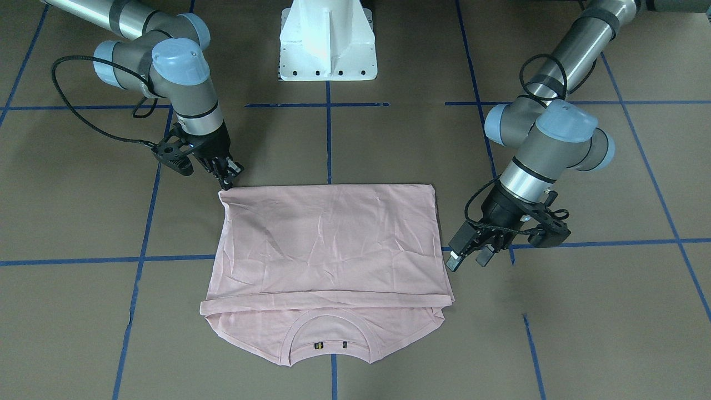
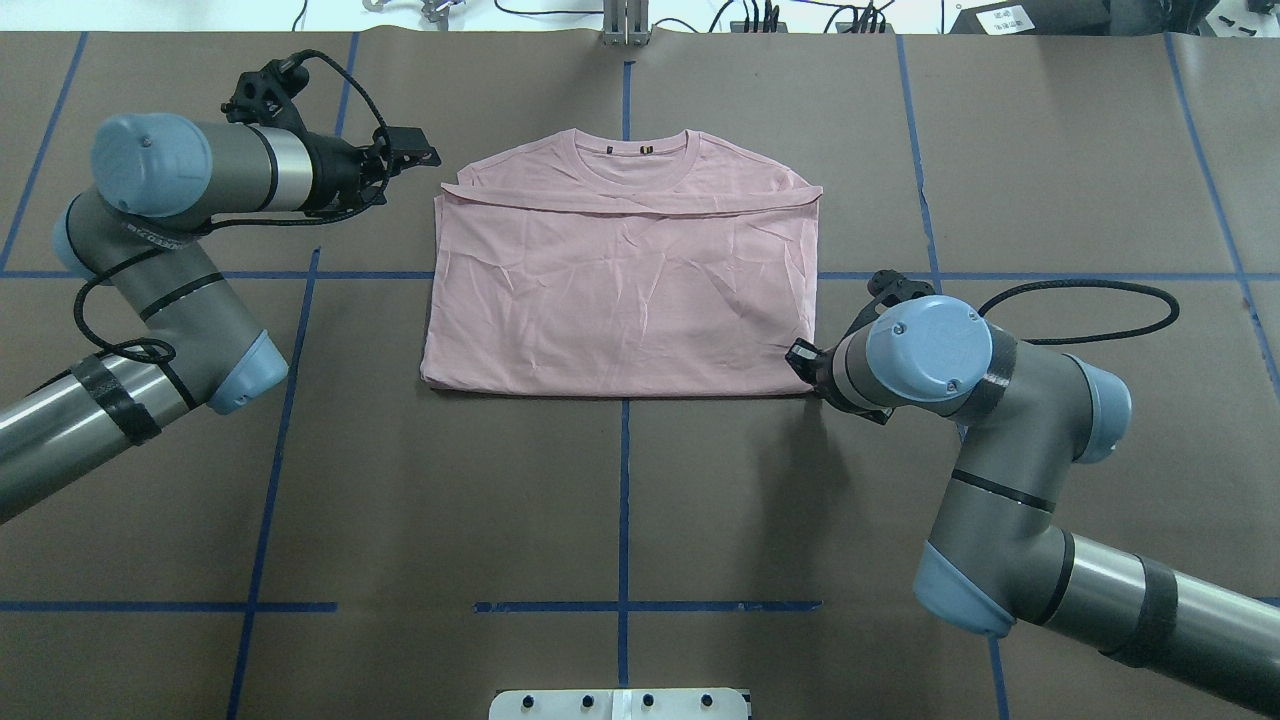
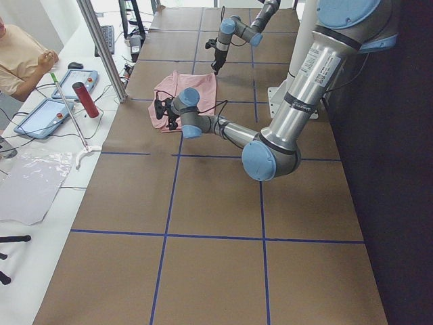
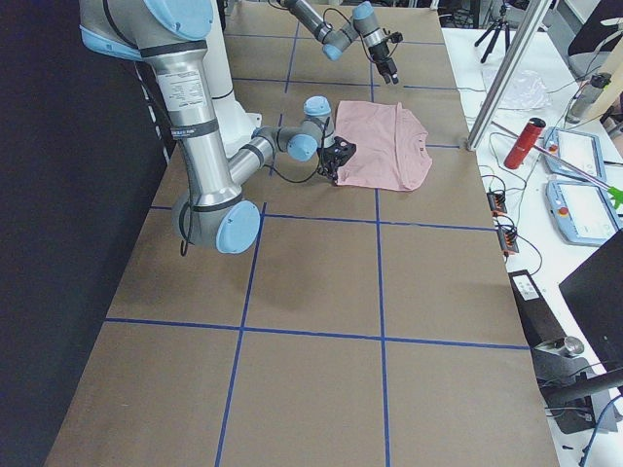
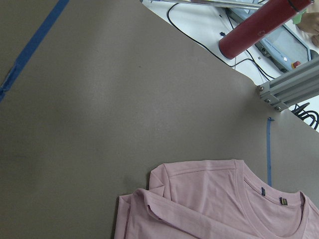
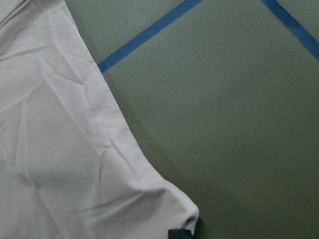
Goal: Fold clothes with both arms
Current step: 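Grasp the corner of the folded shirt with the right gripper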
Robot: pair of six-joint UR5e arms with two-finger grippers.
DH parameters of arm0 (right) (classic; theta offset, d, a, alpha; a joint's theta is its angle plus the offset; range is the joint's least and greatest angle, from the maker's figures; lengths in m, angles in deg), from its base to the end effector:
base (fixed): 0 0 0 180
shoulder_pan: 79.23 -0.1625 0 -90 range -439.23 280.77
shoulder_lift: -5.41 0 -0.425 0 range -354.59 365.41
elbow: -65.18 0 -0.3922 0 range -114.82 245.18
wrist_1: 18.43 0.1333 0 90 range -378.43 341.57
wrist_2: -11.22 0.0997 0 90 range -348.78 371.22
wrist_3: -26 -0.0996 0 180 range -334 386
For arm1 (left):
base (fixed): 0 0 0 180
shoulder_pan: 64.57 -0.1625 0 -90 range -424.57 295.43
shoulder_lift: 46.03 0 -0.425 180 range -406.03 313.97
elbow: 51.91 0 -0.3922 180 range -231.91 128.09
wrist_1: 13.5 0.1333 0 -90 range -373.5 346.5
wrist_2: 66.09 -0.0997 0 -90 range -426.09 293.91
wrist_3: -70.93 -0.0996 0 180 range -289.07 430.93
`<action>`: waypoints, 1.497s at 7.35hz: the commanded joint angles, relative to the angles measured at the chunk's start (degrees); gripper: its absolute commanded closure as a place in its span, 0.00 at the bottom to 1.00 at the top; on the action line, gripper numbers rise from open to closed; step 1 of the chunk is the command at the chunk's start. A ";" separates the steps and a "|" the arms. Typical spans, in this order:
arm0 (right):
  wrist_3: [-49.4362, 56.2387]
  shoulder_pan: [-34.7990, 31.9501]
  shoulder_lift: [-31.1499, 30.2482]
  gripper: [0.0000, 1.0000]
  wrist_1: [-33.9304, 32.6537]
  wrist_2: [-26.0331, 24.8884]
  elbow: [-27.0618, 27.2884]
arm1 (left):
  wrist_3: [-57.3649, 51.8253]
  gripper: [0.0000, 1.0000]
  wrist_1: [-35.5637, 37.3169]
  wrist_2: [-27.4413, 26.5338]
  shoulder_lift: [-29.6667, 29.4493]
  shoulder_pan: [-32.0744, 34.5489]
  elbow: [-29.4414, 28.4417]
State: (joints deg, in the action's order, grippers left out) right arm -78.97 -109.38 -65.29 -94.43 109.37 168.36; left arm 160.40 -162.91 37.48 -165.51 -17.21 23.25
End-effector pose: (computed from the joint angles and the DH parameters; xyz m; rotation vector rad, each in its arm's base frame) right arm -0.4689 -0.4102 0.3486 -0.0268 -0.8378 0.6844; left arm 0.3995 -0.5961 0.3641 0.3412 1.2751 -0.5446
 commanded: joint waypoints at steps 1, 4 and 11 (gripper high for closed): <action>-0.05 -0.17 -2.23 1.00 -0.12 0.20 4.37 | 0.00 0.01 0.00 -0.03 0.20 0.01 -0.01; -0.67 5.42 -12.67 1.00 -0.21 0.20 16.22 | 0.09 0.01 -0.18 -0.03 0.56 -0.07 0.08; -3.22 -0.08 0.29 0.38 -1.00 -1.21 0.28 | 0.97 0.01 -0.18 -0.12 0.64 0.01 0.17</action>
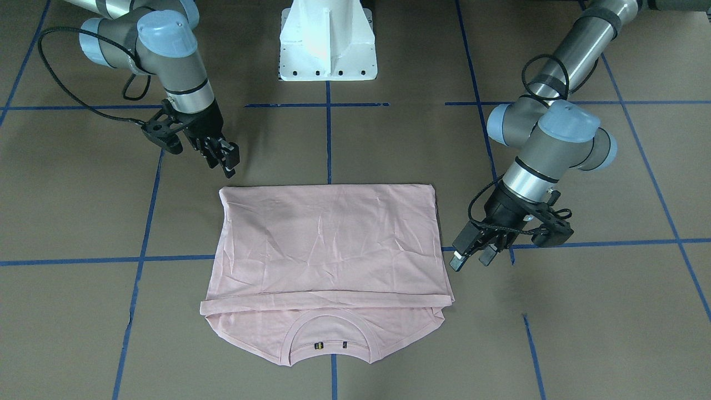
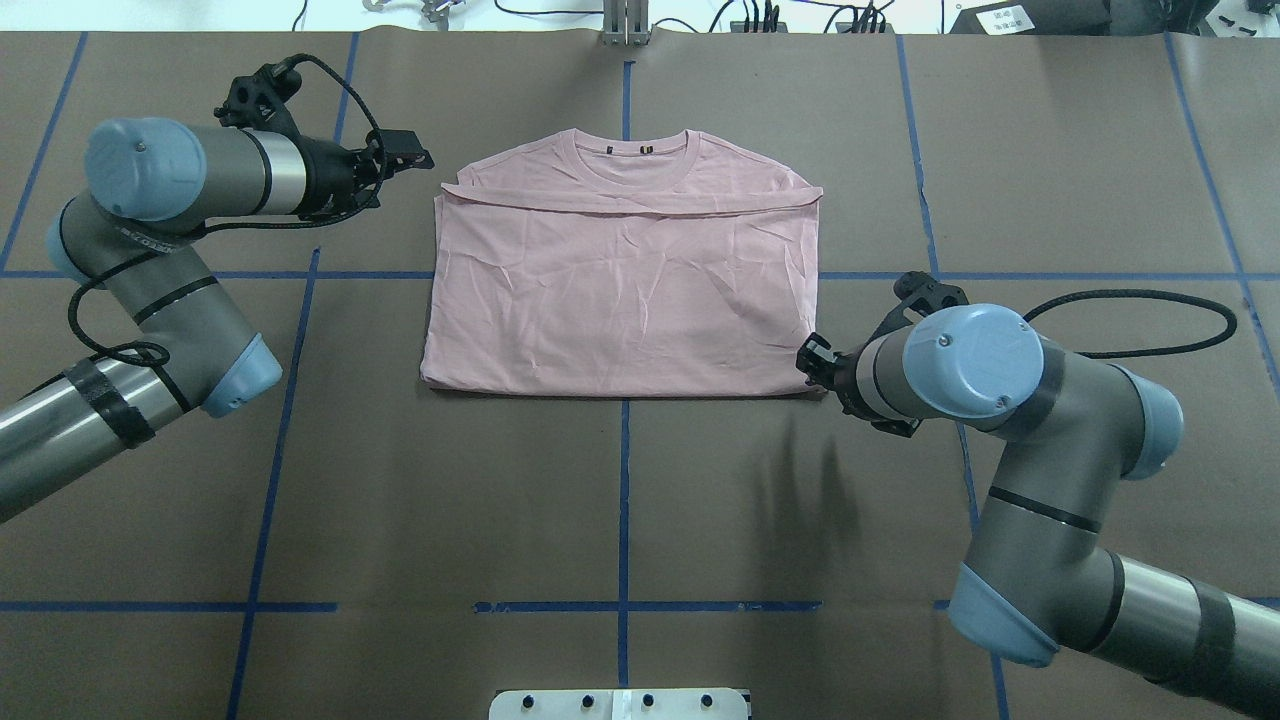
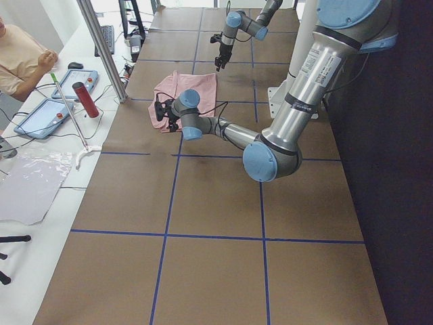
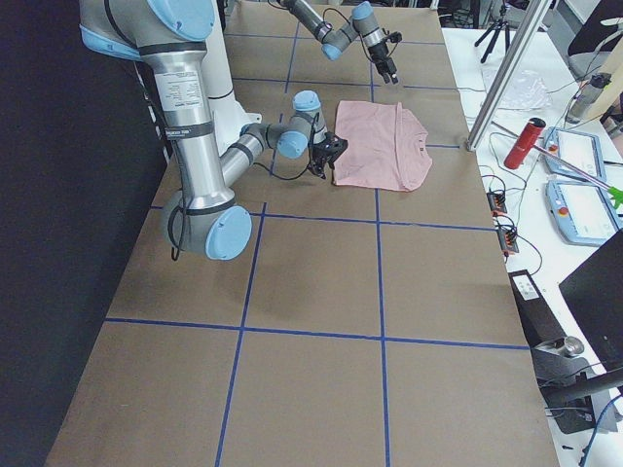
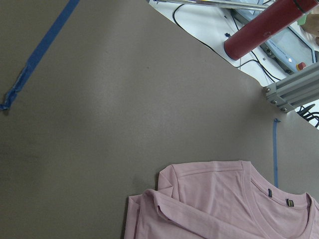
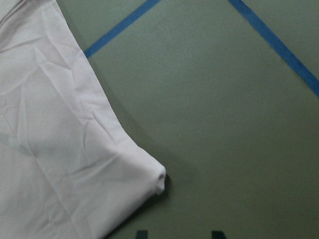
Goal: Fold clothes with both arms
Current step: 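Grasp the corner of the folded shirt with the right gripper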
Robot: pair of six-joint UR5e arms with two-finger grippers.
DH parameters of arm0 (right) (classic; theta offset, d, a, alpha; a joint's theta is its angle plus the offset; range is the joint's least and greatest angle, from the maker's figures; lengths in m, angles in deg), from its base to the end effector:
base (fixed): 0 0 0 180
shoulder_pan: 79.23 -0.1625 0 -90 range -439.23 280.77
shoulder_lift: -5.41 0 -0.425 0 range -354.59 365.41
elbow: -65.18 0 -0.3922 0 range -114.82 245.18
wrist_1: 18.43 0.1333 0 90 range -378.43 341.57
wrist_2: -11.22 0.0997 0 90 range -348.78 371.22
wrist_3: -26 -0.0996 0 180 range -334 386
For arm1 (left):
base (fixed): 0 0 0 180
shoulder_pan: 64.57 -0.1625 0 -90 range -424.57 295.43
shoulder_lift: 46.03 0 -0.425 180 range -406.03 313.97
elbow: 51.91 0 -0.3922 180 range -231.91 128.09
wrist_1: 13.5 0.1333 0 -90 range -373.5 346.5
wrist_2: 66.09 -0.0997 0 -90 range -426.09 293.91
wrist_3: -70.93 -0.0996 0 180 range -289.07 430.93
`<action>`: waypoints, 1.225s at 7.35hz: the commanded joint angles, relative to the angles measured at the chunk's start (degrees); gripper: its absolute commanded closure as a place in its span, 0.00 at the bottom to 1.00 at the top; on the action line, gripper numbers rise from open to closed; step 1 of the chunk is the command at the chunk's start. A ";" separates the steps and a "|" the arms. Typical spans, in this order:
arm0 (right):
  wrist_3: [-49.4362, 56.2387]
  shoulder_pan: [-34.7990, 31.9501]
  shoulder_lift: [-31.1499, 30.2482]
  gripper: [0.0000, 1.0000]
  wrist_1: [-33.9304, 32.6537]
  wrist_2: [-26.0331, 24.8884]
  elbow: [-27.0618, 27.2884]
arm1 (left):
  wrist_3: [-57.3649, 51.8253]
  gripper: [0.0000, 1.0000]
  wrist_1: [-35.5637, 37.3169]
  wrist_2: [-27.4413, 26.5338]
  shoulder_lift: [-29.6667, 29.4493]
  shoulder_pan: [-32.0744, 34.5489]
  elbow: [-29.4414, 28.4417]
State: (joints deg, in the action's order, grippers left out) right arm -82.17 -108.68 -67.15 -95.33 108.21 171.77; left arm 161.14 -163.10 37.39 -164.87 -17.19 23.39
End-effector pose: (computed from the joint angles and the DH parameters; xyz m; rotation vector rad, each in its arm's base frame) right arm -0.4565 -0.3969 0.3427 -0.0346 -0.8490 0.7319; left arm 0.3972 -0.5942 0.3704 0.3323 1.2729 -0.5586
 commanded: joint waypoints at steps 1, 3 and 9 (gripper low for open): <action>0.06 -1.13 2.68 0.38 0.17 -0.05 -4.36 | 0.32 0.01 0.01 -0.03 0.01 0.00 0.28; 0.33 -1.14 3.39 0.38 0.52 -0.05 -6.13 | 0.67 0.01 0.10 -0.03 0.01 0.00 0.28; 0.33 -0.79 3.74 1.00 0.53 0.30 -6.75 | 0.67 0.01 0.10 -0.03 0.18 -0.17 0.28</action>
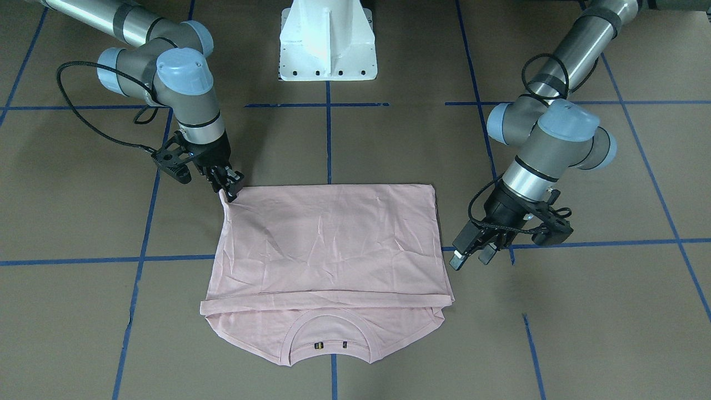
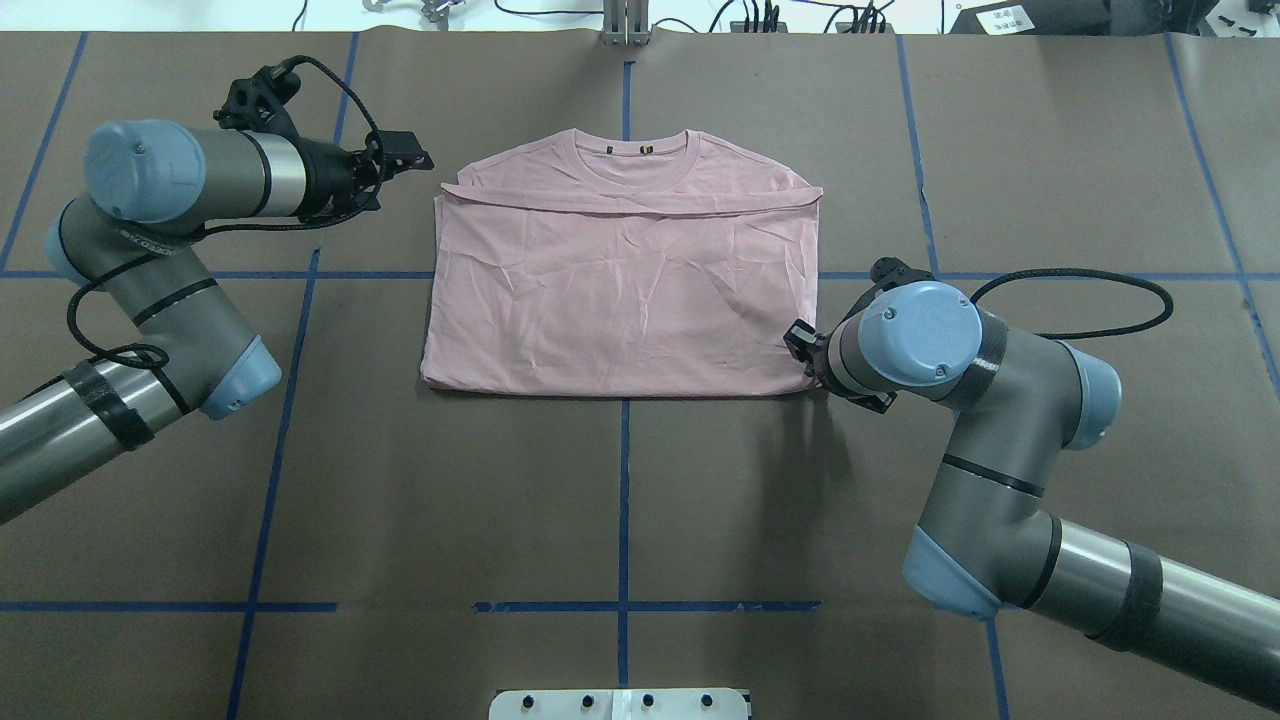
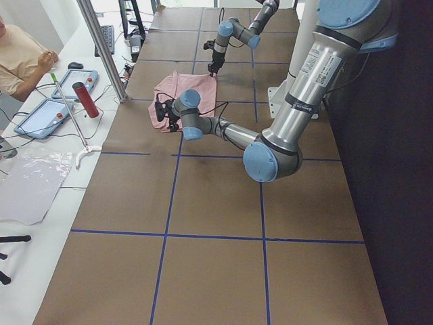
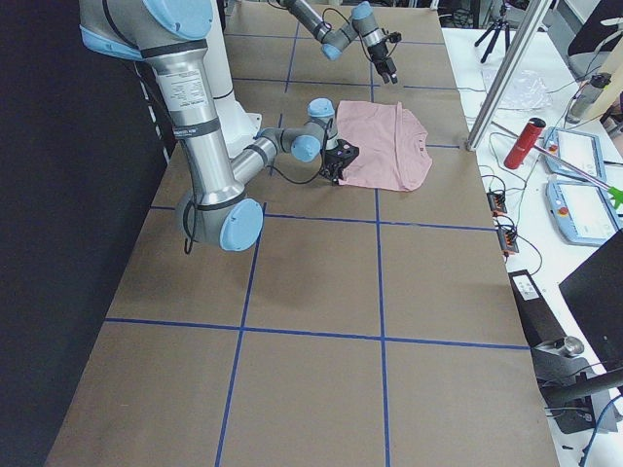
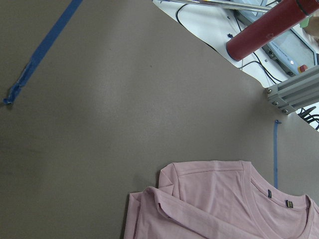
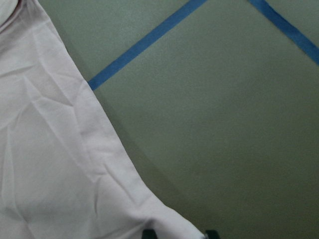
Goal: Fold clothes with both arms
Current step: 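Grasp the corner of the folded shirt with the right gripper, then drag the shirt toward the robot with the right gripper while the left gripper lowers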
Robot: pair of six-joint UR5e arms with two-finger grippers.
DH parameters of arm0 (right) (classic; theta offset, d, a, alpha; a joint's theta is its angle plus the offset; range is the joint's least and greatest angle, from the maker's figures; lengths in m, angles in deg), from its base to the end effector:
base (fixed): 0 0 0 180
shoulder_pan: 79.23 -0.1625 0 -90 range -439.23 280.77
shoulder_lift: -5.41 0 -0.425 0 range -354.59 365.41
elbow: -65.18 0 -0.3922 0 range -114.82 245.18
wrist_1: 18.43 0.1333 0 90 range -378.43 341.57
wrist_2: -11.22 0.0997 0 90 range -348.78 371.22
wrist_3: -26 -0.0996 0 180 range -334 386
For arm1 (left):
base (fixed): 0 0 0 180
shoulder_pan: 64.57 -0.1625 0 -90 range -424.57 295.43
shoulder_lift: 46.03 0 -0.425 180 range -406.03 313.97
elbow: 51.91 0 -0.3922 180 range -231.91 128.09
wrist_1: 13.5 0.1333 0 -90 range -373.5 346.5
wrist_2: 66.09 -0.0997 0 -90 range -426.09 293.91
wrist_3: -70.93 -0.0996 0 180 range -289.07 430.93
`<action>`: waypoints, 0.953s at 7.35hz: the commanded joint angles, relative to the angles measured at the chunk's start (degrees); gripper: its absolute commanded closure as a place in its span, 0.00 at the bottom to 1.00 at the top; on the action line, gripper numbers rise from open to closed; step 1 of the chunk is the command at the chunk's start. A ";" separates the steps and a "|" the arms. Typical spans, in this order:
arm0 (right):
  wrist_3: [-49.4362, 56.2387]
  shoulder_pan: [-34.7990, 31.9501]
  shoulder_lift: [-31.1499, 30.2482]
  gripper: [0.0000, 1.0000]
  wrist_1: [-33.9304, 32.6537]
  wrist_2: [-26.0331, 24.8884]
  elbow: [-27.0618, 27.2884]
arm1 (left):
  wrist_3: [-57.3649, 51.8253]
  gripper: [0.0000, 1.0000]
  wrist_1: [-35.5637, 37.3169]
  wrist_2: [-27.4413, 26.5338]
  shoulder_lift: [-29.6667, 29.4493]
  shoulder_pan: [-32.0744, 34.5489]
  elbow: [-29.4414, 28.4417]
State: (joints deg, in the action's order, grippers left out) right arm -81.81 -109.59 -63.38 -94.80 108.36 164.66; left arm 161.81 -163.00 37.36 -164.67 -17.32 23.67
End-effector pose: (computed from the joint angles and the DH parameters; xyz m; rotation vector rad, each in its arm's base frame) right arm -0.4837 -0.4235 0.3596 -0.0340 -0.8005 0.7485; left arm 0.3976 -0.5923 0.3706 0.3238 1.2753 -0.5670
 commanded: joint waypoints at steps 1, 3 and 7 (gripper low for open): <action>-0.03 0.13 -0.29 1.00 -0.45 0.41 2.18 | 0.09 0.01 0.00 0.00 -0.01 -0.05 0.09; -0.73 4.22 -6.13 1.00 -2.54 0.41 12.68 | 0.17 0.01 0.09 0.00 -0.01 0.04 0.70; -1.87 24.07 -20.14 1.00 -12.91 2.07 35.21 | 0.79 0.01 0.52 0.44 0.60 -0.40 5.43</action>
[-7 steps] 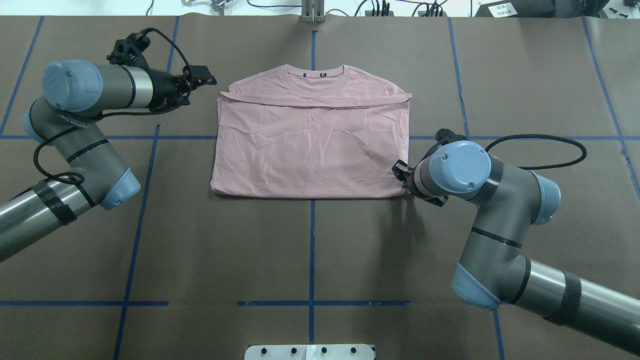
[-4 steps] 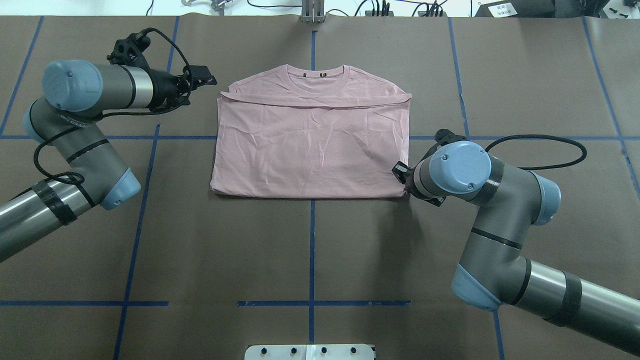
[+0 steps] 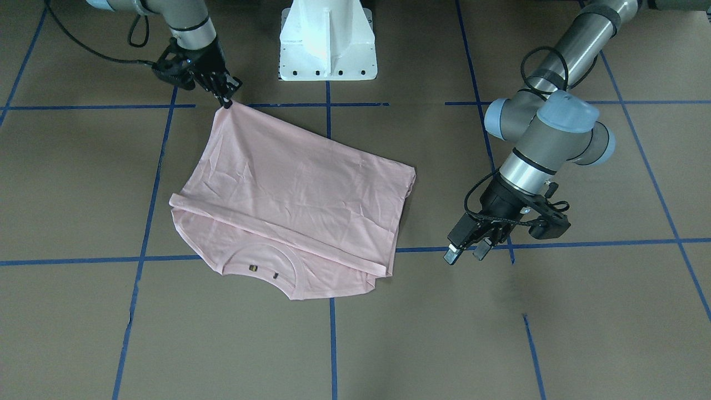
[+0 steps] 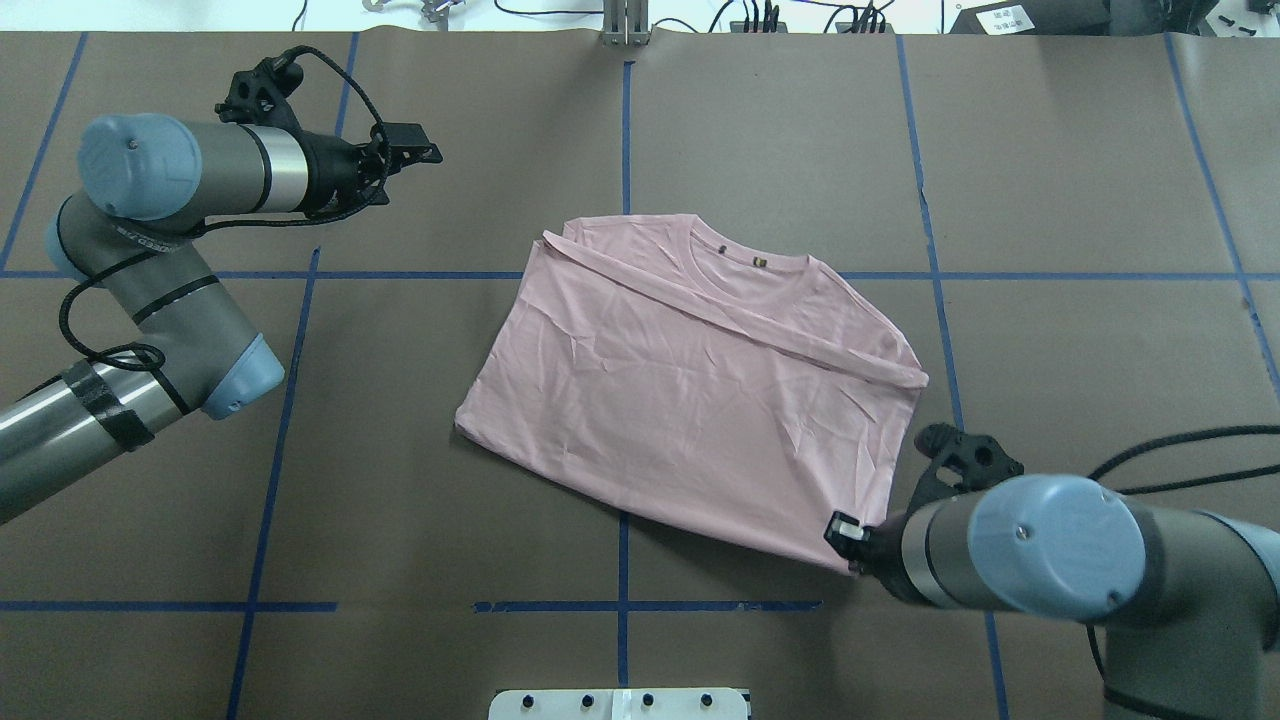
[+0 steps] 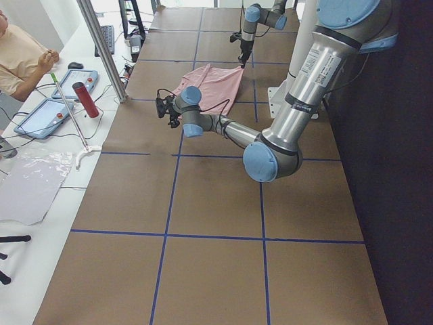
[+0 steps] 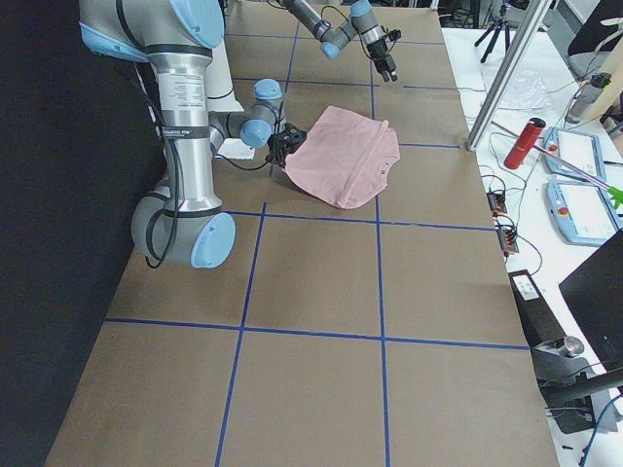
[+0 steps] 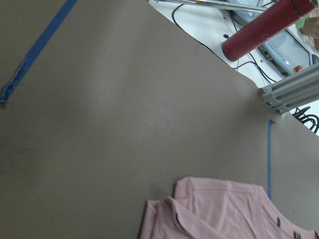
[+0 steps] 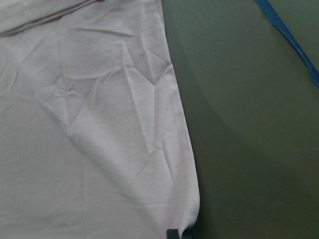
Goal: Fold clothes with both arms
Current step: 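Drag the shirt toward the robot with the right gripper while the left gripper lowers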
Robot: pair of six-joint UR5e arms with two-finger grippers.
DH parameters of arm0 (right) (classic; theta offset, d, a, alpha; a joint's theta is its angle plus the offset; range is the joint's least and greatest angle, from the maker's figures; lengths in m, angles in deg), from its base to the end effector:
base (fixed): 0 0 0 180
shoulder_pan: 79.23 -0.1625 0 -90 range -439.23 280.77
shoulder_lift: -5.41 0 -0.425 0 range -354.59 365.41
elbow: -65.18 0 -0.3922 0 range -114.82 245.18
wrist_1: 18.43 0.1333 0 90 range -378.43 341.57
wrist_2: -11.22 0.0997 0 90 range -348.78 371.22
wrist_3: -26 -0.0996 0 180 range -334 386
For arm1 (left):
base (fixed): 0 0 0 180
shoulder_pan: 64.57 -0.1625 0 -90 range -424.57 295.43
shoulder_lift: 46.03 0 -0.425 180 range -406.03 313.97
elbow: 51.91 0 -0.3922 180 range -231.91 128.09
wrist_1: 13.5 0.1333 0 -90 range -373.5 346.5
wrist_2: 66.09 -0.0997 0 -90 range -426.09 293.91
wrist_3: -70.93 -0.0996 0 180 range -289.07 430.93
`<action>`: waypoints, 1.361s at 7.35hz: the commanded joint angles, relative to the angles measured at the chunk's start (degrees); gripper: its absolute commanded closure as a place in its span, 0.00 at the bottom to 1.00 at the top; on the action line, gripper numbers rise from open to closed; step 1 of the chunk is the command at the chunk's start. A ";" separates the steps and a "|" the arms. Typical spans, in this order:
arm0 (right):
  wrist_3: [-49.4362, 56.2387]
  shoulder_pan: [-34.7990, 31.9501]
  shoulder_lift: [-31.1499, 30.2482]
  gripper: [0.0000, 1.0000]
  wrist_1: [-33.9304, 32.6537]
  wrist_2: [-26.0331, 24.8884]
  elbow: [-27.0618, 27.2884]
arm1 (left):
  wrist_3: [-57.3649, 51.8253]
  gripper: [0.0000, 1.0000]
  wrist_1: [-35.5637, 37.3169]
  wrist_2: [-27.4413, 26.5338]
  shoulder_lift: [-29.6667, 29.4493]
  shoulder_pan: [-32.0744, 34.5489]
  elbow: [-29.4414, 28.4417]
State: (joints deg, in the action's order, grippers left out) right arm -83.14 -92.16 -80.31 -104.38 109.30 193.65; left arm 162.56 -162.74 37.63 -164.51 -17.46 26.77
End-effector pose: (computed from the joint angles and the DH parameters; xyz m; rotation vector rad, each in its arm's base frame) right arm -0.4215 -0.2192 0.3149 -0.1788 -0.8149 0.4697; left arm 0.3926 -0.5838 0.3462 0.3306 1.3212 -0.5584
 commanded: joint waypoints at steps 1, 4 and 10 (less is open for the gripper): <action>-2.55 12.52 -3.40 1.00 -4.13 2.19 6.79 | 0.21 0.01 0.62 1.39 1.23 -0.87 5.05; -3.01 11.38 -3.67 0.00 -4.13 1.76 7.23 | 13.54 0.01 5.67 7.91 1.58 -4.54 11.21; -0.55 -8.86 1.61 0.00 -4.13 3.08 3.82 | 14.45 0.25 37.34 -9.06 7.83 -26.36 27.49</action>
State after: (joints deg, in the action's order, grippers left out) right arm -84.54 -99.56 -79.13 -108.50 112.50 199.18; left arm 176.94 -129.47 30.25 -156.46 -41.48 53.61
